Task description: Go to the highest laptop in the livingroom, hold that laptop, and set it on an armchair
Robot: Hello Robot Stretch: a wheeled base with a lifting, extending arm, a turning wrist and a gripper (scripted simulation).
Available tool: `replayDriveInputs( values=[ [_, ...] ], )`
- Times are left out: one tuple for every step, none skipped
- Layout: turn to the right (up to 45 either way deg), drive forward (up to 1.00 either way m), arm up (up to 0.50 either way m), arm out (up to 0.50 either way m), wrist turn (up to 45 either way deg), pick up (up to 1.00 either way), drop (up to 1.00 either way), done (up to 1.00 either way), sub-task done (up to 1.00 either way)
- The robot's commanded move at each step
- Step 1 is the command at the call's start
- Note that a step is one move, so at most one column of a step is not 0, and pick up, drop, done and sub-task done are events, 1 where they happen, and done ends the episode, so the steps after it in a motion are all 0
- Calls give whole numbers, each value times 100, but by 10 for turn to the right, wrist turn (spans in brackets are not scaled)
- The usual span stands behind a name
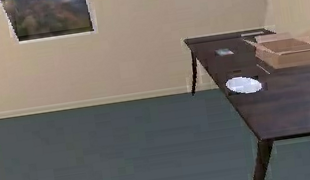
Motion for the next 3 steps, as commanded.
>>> replayDriveInputs(
  values=[
    [-450, 0, 0, 0, 0, 0, 0, 0, 0],
    [-90, 0, 0, 0, 0, 0, 0, 0, 0],
    [0, 100, 0, 0, 0, 0, 0, 0, 0]
  ],
)
